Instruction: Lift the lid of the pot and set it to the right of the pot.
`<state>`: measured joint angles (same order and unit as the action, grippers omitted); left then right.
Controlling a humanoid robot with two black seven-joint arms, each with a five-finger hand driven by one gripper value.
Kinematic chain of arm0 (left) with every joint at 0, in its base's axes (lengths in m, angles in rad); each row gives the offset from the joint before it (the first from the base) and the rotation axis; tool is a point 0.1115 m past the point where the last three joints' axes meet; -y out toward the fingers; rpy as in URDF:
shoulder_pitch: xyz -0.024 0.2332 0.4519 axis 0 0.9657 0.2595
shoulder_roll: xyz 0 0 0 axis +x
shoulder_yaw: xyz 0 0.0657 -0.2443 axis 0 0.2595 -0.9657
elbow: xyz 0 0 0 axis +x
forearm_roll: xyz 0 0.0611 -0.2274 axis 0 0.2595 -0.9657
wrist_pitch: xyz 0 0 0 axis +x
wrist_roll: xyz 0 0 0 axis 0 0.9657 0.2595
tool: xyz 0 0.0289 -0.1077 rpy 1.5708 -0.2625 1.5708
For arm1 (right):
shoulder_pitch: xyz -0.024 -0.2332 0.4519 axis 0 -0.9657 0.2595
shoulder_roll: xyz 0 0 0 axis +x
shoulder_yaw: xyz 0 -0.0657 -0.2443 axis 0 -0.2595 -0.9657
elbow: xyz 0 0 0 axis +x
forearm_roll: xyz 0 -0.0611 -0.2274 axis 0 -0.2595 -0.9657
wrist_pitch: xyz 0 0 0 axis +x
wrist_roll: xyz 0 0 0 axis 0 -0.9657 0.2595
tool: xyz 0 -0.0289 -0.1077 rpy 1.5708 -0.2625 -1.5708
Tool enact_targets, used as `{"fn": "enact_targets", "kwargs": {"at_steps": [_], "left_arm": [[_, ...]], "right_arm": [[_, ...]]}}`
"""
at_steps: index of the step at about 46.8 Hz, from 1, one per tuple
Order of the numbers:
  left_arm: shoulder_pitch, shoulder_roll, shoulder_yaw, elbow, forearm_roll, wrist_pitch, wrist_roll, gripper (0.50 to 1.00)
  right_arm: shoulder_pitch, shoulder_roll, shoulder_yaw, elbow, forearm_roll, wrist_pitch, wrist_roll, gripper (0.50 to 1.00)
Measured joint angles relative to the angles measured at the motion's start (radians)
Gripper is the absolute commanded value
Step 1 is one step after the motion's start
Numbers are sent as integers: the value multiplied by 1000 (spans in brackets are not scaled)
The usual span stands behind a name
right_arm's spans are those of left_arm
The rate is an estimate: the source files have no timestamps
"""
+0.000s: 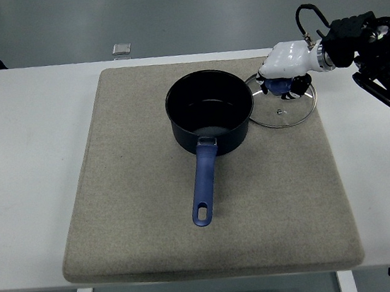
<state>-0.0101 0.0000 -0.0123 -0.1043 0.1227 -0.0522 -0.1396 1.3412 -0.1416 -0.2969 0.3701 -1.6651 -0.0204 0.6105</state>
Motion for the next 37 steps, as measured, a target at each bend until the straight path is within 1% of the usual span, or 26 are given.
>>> {"fn": "enact_targets", "kwargs": {"at_steps": [16,17,18,20,22,23,24,25,26,37], "left_arm": [[0,0,0,0,0,0,0,1000],[0,0,0,0,0,0,0,1000],[0,0,0,0,0,0,0,1000],[0,0,0,0,0,0,0,1000],[0,0,0,0,0,0,0,1000],[0,0,0,0,0,0,0,1000],[1,0,0,0,0,0,0,1000],[1,0,0,0,0,0,0,1000],[1,0,0,0,0,0,0,1000],[0,0,0,0,0,0,0,1000]], "right_arm": [[-7,-1,4,0,0,-1,0,500],[-7,-1,3,0,0,1,0,535],[-7,-1,1,1,0,1,0,596],[-7,-1,0,1,0,5,0,674],[-7,-1,0,2,0,7,0,792],[-7,-1,0,4,0,7,0,843],[-6,-1,-3,6,1,8,0,876],[-6,-1,-4,9,1,9,0,891],[-6,-2,-5,13,1,9,0,893],[2,-4,-10,25,-2,12,0,895]]}}
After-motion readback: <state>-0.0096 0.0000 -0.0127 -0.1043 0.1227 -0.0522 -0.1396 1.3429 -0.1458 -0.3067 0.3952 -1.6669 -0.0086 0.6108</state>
